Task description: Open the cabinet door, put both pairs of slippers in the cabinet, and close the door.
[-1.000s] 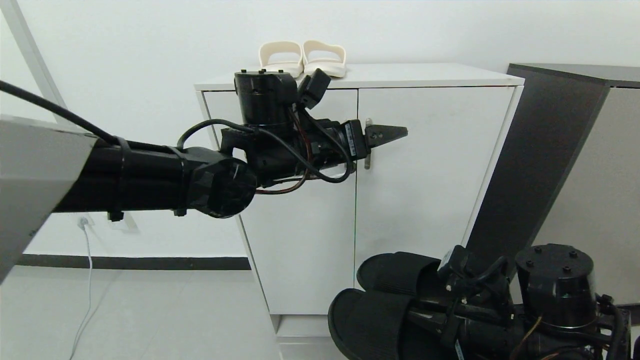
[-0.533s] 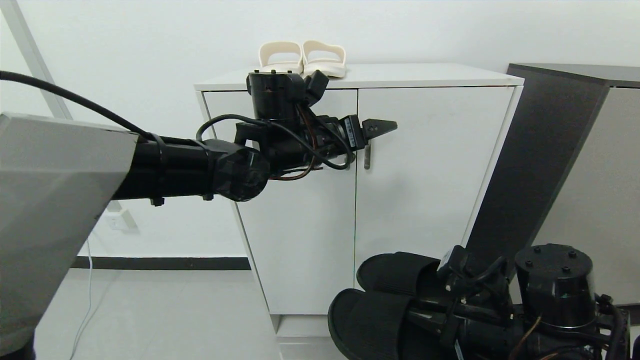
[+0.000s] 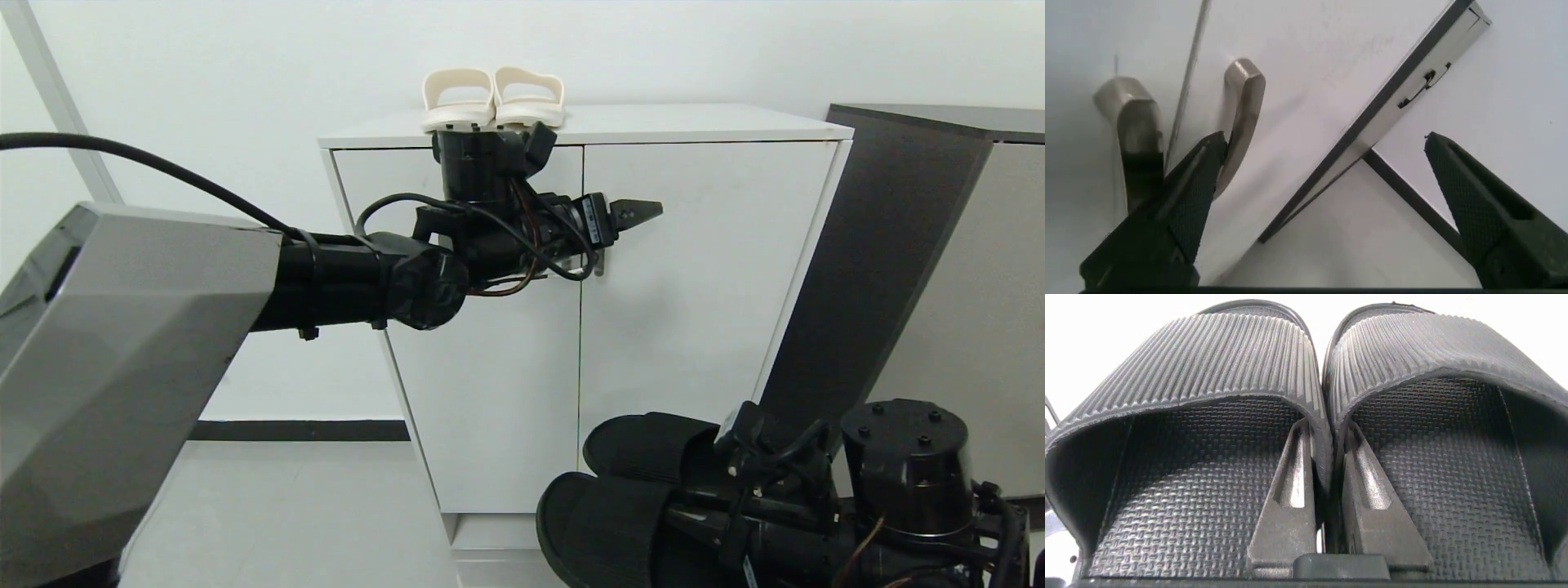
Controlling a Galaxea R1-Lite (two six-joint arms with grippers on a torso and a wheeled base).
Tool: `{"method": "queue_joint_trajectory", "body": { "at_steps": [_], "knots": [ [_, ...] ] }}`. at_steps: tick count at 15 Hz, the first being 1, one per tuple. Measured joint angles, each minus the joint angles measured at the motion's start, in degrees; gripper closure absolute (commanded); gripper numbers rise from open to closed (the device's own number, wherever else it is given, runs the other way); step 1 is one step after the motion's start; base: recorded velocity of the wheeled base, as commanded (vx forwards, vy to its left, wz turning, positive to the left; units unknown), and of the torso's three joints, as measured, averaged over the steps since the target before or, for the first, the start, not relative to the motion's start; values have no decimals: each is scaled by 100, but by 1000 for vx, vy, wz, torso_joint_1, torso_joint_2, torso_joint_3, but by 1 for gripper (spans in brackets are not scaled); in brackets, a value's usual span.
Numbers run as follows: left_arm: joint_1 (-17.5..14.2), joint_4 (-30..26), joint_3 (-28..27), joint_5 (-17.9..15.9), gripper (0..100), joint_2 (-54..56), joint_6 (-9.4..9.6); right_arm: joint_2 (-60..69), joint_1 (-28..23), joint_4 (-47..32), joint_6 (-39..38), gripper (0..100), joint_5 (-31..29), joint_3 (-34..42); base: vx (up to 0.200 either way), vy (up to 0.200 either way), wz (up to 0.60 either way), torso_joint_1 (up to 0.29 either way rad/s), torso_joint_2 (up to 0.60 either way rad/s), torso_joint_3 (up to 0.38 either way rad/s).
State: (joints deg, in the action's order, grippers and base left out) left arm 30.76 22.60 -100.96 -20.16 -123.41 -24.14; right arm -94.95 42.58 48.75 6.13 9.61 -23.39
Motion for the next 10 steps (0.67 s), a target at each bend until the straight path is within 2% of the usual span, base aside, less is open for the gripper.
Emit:
{"method": "queue_joint_trajectory", "body": {
  "at_steps": [6,10],
  "knots": [
    [27,-7,68,79,100,-22,5,0,2,0,10,100,5,11,0,0,0,0,0,0],
    [165,46,499,87,100,177,2,13,44,-1,10,100,29,46,0,0,0,0,0,0]
  ]
}}
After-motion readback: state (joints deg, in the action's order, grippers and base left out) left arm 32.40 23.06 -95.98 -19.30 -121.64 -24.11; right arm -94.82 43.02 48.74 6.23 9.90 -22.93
